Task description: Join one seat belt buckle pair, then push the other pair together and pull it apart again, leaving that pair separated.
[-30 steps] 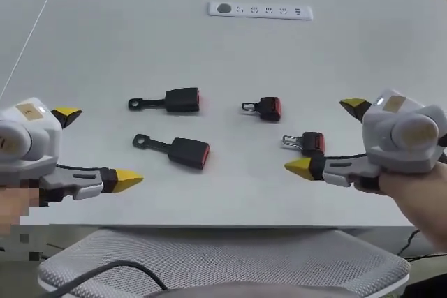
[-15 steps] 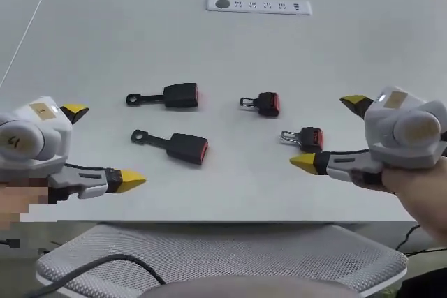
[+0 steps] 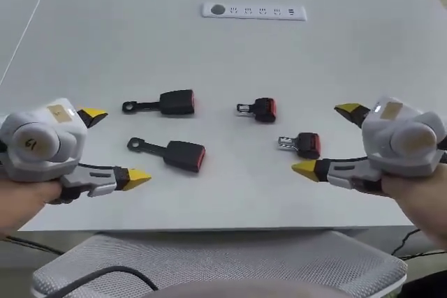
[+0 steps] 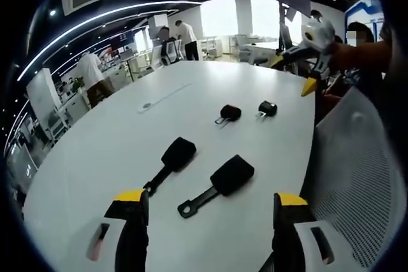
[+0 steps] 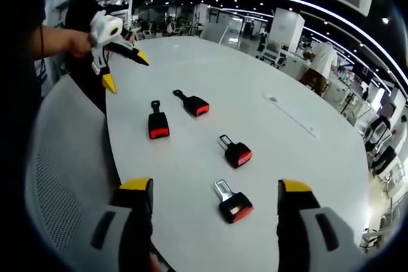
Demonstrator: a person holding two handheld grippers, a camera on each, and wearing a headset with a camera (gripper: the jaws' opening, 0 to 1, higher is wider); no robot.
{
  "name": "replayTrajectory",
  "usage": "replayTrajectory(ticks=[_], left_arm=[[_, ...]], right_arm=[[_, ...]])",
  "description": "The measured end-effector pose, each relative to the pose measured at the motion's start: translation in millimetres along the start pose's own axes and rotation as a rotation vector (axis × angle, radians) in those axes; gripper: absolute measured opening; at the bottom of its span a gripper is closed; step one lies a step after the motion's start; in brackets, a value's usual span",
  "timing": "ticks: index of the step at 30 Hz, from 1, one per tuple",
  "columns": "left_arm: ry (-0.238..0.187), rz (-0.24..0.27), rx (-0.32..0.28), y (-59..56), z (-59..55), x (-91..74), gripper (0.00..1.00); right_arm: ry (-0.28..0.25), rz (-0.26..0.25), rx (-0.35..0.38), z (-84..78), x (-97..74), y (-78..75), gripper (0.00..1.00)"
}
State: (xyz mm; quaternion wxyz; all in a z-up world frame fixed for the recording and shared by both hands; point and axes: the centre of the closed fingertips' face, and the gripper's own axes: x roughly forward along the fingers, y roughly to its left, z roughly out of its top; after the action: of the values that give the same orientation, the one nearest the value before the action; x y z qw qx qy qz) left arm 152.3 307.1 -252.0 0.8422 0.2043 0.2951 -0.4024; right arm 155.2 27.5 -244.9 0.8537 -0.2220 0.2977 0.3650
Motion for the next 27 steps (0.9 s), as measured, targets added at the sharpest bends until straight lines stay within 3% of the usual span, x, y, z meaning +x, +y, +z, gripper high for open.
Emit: replayTrajectory(ticks=[3, 6, 8, 14, 16, 19, 23, 27], left_arm=[[0.006, 0.016, 0.072, 2.8, 0.0, 2.5, 0.79], [0.019, -0.002, 0.084, -0.3, -3.5, 8.7, 0.78], [0.033, -0.031, 0.102, -4.1, -6.5, 11.9, 0.71], [0.015, -0.059, 0.132, -9.0, -2.5, 23.3, 0.69], [0.036, -0.018, 0.138, -2.2, -4.5, 30.2, 0.69], [0.042, -0.049, 0.136, -7.9, -5.2, 39.1, 0.64], [0.073, -0.095, 0.226, -17.8, -7.5, 52.0, 0.64], [0.088, -0.123, 0.254, -22.1, -10.0, 58.3, 0.64]], right_arm=[[0.010, 0.018, -0.009, -1.5, 2.5, 1.0, 0.76], [0.028, 0.029, -0.053, -3.7, 7.8, 1.1, 0.73], [0.033, 0.036, -0.062, -3.5, 10.4, 1.4, 0.72], [0.047, 0.083, -0.117, -3.0, 20.5, 5.0, 0.68], [0.054, 0.091, -0.117, -4.5, 26.1, 3.6, 0.67], [0.066, 0.103, -0.120, -6.5, 32.2, 2.7, 0.65], [0.083, 0.112, -0.138, -10.1, 39.4, 0.5, 0.64], [0.105, 0.125, -0.157, -15.6, 46.3, -2.0, 0.62]])
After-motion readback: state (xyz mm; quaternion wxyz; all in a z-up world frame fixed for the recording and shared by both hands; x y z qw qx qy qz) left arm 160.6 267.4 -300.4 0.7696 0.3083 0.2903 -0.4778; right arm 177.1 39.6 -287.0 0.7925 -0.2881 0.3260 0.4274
